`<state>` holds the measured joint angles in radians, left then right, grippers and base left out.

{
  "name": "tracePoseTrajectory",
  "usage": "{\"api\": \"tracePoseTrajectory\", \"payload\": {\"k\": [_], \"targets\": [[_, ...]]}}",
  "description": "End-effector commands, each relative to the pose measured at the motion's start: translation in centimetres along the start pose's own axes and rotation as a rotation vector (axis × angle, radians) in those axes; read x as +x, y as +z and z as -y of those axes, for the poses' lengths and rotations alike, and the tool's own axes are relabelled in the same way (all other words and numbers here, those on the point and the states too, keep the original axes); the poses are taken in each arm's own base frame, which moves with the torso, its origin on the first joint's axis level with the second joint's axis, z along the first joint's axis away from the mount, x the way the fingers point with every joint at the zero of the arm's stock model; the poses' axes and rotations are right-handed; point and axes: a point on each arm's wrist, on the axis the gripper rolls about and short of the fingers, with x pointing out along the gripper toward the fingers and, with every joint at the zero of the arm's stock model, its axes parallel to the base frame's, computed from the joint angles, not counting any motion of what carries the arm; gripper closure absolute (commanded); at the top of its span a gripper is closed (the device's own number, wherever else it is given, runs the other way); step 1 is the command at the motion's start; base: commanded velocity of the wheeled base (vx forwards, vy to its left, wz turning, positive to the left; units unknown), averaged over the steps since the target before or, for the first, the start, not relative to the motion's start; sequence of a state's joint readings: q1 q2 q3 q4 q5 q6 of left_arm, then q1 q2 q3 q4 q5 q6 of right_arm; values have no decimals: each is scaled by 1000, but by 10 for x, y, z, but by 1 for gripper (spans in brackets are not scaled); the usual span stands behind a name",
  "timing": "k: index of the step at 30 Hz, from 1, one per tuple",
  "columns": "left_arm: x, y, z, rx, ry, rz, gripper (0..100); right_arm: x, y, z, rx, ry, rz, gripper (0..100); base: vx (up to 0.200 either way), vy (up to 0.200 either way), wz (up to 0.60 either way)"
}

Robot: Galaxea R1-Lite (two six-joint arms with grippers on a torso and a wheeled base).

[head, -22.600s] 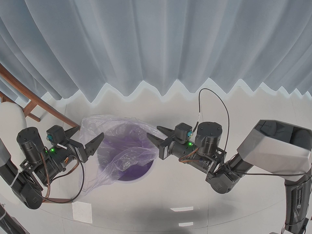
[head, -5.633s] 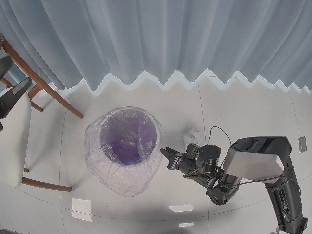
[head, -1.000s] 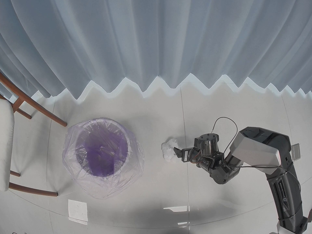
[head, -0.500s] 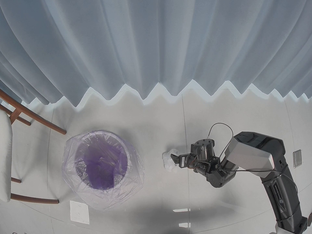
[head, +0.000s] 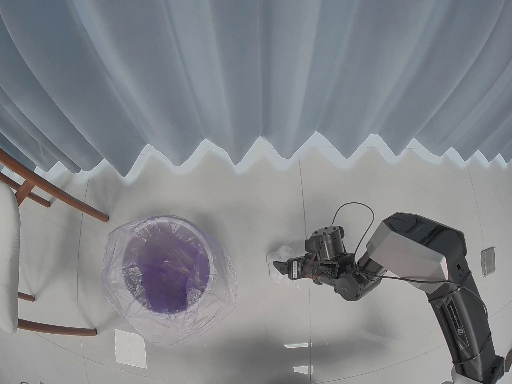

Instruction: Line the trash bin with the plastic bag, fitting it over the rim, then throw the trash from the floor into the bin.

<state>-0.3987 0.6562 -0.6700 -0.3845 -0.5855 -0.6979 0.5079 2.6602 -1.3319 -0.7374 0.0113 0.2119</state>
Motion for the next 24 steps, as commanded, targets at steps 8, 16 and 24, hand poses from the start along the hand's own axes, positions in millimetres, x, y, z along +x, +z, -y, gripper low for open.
{"api": "tracePoseTrajectory", "payload": {"k": [8,16,24], "targets": [[0,0,0,1,-3,0,0,9,16,-8,-5,34,-31,0,0,0,0],[-1,0,1,2,-4,2,0,9,17,-8,3,30,-49,100,0,0,0],[-1,0,1,2,-4,2,0,9,16,-8,24,28,-54,100,0,0,0]]}}
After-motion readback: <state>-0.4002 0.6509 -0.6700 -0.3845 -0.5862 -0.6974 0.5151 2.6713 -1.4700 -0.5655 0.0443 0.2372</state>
